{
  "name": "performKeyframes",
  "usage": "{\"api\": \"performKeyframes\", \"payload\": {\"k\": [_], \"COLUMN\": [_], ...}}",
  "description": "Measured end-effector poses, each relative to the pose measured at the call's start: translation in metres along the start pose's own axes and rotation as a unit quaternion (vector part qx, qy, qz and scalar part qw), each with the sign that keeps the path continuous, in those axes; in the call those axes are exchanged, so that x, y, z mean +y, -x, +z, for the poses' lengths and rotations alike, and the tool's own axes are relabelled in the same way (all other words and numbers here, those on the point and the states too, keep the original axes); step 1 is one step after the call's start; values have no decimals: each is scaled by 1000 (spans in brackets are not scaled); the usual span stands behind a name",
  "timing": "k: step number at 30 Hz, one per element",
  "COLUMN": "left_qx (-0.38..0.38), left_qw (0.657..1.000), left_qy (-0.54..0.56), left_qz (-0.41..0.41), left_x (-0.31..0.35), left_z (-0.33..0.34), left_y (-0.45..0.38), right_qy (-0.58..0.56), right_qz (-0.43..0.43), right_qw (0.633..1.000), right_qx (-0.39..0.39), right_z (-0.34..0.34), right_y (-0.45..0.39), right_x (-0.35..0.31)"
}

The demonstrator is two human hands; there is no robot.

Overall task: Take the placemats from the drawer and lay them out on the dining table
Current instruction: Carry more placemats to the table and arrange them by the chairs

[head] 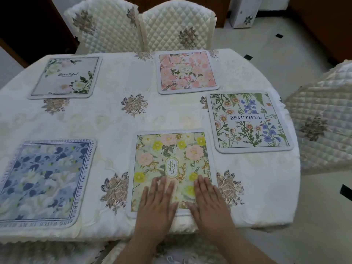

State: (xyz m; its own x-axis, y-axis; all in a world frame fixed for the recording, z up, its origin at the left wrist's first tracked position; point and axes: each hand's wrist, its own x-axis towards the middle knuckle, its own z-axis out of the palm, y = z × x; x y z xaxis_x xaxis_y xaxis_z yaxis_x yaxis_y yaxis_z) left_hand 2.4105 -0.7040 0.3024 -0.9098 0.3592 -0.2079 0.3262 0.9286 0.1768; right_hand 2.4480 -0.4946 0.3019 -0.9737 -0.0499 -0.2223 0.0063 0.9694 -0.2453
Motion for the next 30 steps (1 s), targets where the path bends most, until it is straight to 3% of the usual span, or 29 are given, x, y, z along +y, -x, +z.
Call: {"api": "performKeyframes", "payload": {"k": [5, 8, 14, 20, 22, 26, 30], "left_qx": [-18, -21, -2, -70, -57, -41, -90], "left_qw": [995, 989, 994, 992, 994, 989, 983], "left_qy": [22, 47, 66, 54, 40, 51, 65], "left_qz": [-93, -141, -86, -91, -89, -130, -145], "left_x": [-44, -54, -24, -25, -36, -45, -48], "left_z": [-5, -18, -56, -54, -49, -54, -74], "left_y": [12, -2, -123, -178, -173, -169, -175], "right_qy": [-21, -28, -96, -55, -28, -34, -45], "right_qz": [41, 56, 5, 9, -8, 52, 73], "right_qw": [998, 998, 993, 998, 999, 998, 992], "right_qx": [-42, 6, 71, -31, -32, -9, -95], "right_z": [-14, -24, -63, -56, -51, -51, -81], "right_y": [10, 0, -122, -197, -196, -189, -202], "right_x": [36, 44, -8, -4, 13, 26, 22]}}
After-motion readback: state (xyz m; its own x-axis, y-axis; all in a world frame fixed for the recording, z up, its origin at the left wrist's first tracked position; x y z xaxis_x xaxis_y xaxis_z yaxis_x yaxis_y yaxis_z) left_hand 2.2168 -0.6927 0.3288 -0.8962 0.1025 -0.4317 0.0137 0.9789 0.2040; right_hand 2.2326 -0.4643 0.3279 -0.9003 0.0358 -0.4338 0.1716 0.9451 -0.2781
